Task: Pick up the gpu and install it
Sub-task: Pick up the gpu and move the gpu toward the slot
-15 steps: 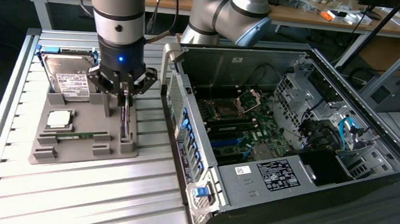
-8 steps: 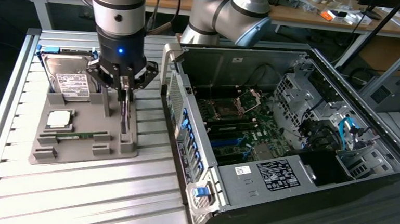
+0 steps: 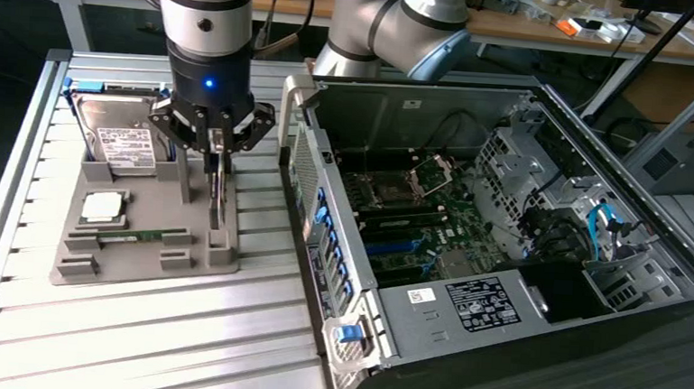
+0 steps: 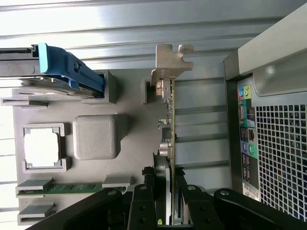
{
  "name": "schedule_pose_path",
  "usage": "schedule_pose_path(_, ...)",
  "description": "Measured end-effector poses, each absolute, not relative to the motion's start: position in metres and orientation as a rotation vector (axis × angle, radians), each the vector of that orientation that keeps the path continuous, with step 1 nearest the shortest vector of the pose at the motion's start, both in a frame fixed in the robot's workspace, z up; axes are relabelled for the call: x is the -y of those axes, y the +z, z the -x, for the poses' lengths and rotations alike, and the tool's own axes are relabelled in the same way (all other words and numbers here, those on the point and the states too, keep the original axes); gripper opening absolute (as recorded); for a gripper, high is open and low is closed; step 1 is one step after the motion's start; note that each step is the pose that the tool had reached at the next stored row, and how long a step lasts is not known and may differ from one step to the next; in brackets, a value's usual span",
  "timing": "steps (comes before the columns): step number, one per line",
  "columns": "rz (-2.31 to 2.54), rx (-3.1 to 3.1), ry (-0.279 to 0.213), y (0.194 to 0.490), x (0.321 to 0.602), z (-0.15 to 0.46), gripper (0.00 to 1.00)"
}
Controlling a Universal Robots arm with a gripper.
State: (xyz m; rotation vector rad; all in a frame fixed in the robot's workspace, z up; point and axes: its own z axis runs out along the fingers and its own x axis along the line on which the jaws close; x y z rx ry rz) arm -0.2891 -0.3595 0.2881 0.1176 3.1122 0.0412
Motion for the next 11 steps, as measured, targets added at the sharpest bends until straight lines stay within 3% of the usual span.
schedule_pose_path(11, -0.118, -3.112, 0.041, 0.2918, 0.3595, 0.2891, 0.27)
